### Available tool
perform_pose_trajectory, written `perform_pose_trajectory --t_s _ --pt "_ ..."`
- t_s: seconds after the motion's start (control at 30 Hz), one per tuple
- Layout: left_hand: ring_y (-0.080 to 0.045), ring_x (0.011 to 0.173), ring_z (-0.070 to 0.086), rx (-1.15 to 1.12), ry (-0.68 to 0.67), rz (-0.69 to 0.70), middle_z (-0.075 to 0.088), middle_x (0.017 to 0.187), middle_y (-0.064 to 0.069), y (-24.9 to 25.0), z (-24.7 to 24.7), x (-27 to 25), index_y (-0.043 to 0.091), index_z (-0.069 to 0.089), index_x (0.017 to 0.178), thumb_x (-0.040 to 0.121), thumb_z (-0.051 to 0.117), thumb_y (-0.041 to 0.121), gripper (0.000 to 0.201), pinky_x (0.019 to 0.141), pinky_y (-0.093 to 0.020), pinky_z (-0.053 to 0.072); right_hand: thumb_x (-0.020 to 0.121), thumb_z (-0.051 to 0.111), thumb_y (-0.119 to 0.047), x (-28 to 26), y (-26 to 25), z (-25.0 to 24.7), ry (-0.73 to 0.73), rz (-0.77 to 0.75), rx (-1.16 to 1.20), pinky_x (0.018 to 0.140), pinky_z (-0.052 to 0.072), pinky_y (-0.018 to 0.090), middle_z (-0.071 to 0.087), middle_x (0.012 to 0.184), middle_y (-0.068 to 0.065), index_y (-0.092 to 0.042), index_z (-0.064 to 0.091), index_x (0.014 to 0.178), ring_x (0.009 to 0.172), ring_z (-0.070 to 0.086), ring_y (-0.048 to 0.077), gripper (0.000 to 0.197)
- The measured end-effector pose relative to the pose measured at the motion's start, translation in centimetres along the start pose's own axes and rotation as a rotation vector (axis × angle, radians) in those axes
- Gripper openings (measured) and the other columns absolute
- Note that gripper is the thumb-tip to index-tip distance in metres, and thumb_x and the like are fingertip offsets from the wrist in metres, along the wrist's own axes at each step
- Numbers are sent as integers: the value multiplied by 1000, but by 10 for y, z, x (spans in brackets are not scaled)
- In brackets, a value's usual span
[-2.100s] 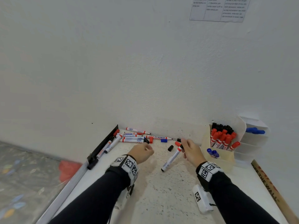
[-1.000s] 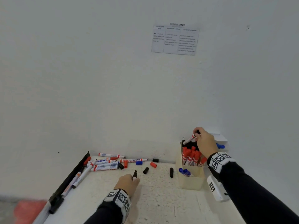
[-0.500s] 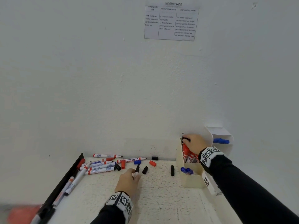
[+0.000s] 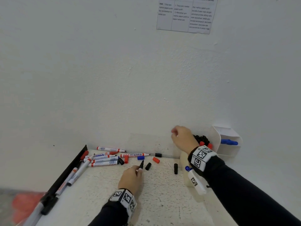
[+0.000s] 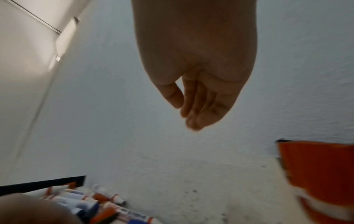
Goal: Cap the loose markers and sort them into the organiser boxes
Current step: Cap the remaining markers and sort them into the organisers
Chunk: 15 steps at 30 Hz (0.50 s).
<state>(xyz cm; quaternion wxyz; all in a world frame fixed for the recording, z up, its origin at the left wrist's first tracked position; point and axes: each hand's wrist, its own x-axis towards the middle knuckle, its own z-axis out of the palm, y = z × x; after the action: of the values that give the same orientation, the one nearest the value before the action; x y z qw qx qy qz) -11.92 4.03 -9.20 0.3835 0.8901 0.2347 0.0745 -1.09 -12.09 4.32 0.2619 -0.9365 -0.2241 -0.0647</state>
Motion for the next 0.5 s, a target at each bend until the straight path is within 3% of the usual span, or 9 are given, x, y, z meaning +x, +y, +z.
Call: perform_pose_trajectory --t_s 0.07,0.17,0.33,0.43,0.5 --pt "-14 108 56 -18 4 13 60 122 -2 0 0 0 18 53 126 97 40 33 35 93 -27 46 94 42 -19 -4 -20 14 -195 -28 28 81 45 27 61 110 9 -8 59 111 93 56 18 26" --pt "-10 102 53 -49 53 63 55 124 -1 -1 0 -3 16 51 127 98 38 29 34 93 -23 43 95 43 -27 -13 -23 52 -445 26 -142 97 42 32 56 124 9 -10 54 121 111 53 23 33" --pt "-9 91 48 -105 58 112 46 126 -4 0 -2 -1 13 46 128 100 33 24 33 86 -21 40 92 46 -23 -41 12 100 -484 428 -276 109 30 40 14 151 18 -13 25 143 135 28 33 56" --pt "-10 93 49 -84 1 92 45 123 -2 -2 0 1 16 47 126 98 37 34 35 84 -22 40 93 44 -26 -49 26 112 -445 502 -338 106 33 34 33 142 16 -10 32 137 129 35 29 48" --pt "-10 93 51 -42 -22 74 49 115 1 -4 1 3 19 50 121 95 39 46 39 83 -23 41 93 45 -26 -50 30 116 -409 514 -317 106 32 33 34 141 14 -10 32 136 130 33 28 48"
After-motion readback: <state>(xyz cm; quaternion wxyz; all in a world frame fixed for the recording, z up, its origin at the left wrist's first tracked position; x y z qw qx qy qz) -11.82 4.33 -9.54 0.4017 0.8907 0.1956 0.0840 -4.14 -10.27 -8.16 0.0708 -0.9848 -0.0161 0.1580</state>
